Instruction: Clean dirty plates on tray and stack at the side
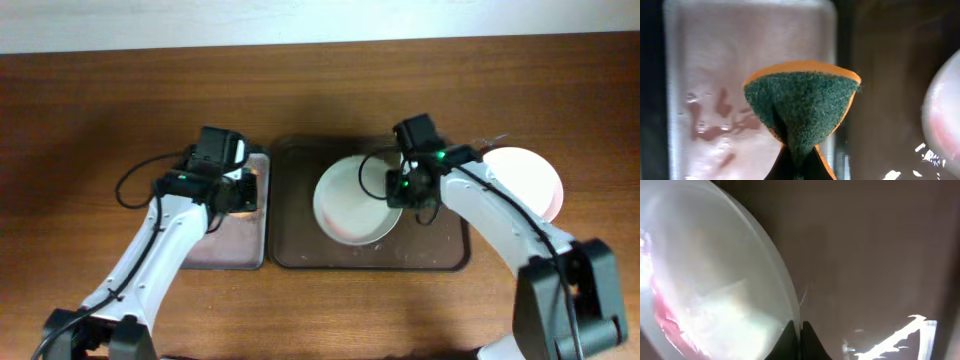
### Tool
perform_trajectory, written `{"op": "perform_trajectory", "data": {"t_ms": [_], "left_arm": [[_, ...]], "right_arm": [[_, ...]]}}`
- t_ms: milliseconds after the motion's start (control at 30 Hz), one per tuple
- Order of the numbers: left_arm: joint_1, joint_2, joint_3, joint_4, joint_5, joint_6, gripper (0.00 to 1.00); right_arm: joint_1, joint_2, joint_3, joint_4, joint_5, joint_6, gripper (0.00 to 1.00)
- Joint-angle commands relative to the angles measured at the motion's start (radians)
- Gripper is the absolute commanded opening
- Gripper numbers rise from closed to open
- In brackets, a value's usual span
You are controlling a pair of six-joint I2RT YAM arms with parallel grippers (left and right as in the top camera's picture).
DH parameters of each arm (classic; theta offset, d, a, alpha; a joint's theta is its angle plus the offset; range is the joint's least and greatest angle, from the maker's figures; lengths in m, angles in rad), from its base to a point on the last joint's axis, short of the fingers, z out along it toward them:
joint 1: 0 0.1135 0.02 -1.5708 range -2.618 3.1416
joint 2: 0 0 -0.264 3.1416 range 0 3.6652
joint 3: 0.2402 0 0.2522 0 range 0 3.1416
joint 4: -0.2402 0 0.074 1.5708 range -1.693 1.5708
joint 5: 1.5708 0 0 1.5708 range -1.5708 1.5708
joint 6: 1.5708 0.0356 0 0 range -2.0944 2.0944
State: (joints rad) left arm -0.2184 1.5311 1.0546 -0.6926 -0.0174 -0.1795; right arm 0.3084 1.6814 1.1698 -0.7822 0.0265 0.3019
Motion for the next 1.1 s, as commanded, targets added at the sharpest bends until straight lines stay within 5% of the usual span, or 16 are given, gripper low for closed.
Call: {"op": "perform_trajectory", "data": {"t_ms": [0,100,200,300,433,733,800,933,967,1000,1067], "left_arm": [[0.066,0.07,-0.04,0.04,-0.023,0.108,0.0],[0.077,0.163,-0.04,0.104,0.087,0.244,0.0],[0.077,0.256,-0.04,0.135,0.045,0.263,0.02],[0.077,0.269,-0.04,0.141,0.018,0.263,0.58],[0.077,0.27,-0.04,0.181,0.021,0.225,0.64],[0.076,0.334,-0.04,0.27,0.092,0.164,0.56],[0.076,0.339,-0.04,0.274,0.092,0.164,0.0],[0.077,0.294,-0.024,0.269,0.016,0.164,0.0],[0.077,0.28,-0.024,0.266,0.017,0.164,0.08],[0.077,0.268,-0.024,0.249,0.02,0.164,0.65],[0.076,0.267,-0.024,0.182,0.035,0.164,0.75]], "right_arm": [[0.064,-0.058,0.073,-0.052,0.306,-0.04,0.04],[0.166,-0.066,0.108,-0.101,0.61,-0.04,0.04],[0.293,-0.066,0.116,-0.101,0.886,-0.04,0.04],[0.364,-0.066,0.116,-0.088,1.044,-0.04,0.04],[0.418,-0.066,0.119,-0.062,1.13,-0.039,0.04],[0.362,-0.106,0.119,-0.063,0.961,0.08,0.04],[0.311,-0.132,0.119,-0.084,0.882,0.148,0.04],[0.1,-0.19,0.119,-0.099,0.641,0.153,0.04],[0.059,-0.195,0.119,-0.102,0.602,0.153,0.04],[0.003,-0.196,0.119,-0.106,0.543,0.152,0.04],[-0.108,-0.196,0.119,-0.12,0.445,0.153,0.04]]}}
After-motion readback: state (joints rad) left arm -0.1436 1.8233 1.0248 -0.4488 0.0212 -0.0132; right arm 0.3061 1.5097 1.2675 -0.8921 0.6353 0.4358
